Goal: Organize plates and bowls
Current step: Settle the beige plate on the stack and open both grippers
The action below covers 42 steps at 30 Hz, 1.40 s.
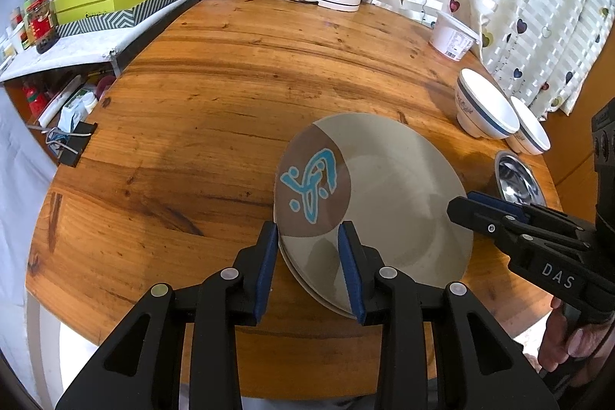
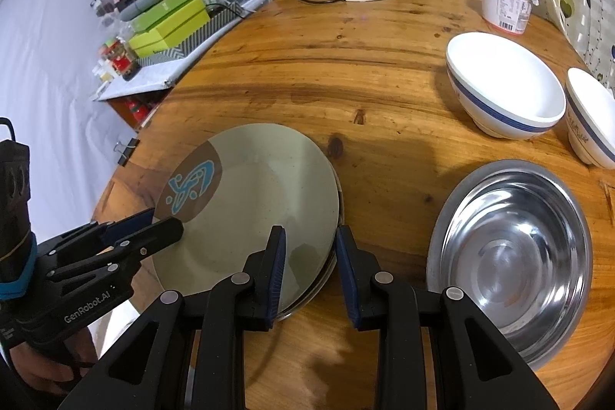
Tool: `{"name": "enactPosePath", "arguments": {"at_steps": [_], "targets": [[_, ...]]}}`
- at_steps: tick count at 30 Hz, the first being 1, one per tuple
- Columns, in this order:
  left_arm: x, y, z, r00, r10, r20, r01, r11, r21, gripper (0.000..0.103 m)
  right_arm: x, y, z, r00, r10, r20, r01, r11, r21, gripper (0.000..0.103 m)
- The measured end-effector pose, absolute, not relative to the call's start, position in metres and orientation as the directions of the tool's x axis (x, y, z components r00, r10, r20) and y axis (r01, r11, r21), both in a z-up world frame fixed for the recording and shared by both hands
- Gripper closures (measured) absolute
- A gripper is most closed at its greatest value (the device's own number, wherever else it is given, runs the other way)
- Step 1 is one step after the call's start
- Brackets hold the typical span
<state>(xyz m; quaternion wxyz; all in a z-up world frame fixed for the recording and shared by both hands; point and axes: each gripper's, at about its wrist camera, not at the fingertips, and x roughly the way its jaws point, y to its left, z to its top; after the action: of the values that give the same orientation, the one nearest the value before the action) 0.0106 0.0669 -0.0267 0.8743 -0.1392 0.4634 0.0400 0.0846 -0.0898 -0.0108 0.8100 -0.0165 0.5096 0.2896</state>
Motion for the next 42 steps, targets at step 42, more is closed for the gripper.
{"name": "enactPosePath", "arguments": {"at_steps": [42], "targets": [[0.0141,0.0673,-0.0292,0.572,-0.048,-0.819,-0.204,0.959,-0.199,0.069,0.0897,-0.0885,-0.009,0.334,0.435,-0.836,-0.484,0.84,0.244,0.076]]}}
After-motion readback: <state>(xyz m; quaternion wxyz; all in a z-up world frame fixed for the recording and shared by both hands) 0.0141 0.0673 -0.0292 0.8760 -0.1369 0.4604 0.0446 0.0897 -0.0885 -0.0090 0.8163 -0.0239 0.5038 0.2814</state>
